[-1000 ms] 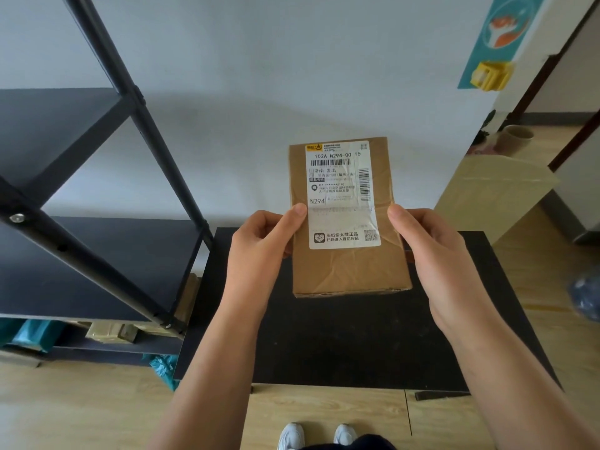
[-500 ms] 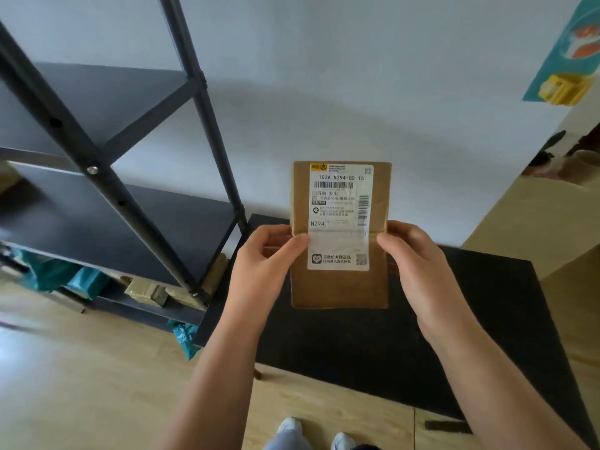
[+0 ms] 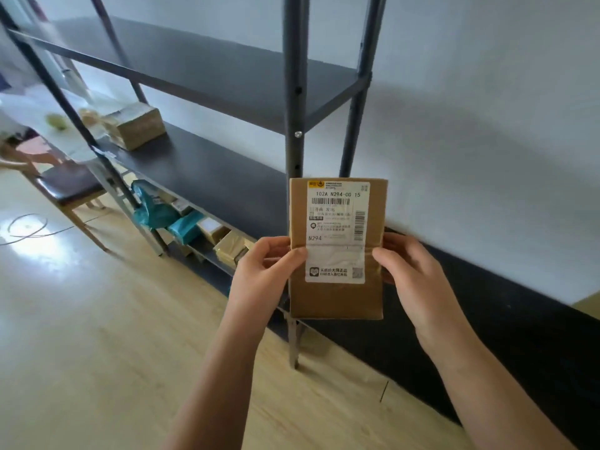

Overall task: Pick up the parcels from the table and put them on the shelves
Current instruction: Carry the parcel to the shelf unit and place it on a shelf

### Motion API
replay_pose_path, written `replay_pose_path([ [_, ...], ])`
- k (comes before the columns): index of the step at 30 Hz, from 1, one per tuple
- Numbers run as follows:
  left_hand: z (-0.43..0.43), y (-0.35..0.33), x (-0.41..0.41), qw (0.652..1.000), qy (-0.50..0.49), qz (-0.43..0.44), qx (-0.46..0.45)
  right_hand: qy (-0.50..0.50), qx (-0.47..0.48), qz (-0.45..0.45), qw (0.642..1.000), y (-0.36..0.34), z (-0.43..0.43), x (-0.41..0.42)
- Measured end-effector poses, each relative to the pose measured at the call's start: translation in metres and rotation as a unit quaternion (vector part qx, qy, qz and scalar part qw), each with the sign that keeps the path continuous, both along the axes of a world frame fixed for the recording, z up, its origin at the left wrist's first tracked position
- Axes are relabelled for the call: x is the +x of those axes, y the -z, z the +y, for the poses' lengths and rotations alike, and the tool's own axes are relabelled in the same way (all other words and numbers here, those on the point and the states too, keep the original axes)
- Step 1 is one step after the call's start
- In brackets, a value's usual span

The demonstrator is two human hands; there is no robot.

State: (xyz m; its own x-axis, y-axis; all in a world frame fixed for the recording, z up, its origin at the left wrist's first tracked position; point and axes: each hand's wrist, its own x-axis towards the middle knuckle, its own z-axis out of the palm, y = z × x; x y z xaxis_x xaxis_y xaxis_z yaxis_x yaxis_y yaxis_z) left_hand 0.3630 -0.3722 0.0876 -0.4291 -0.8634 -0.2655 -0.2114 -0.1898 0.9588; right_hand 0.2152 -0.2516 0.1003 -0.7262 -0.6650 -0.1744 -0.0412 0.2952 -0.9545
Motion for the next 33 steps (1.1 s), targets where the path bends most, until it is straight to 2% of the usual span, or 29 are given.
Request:
replay_pose_path([
  [7,-0.073,0.015,0.152,0.995,-0.09,-0.02,0.024,-0.071,0.008,-0.036,0.997,0.014,-0.103,0.141],
  [15,-0.14,0.018,0.288,0.991,-0.131,-0.038,0.018,-0.129,0.041,-0.034,0.99,0.031,-0.196,0.266],
  [24,-0.231,0.02,0.345,0.983,-0.18,-0.045,0.012,-0.206,0.045,-0.02,0.977,0.03,-0.306,0.312],
  [33,-0.375,0.012,0.368,0.978,-0.2,-0.058,-0.016,-0.2,0.023,-0.019,0.979,0.03,-0.468,0.335],
])
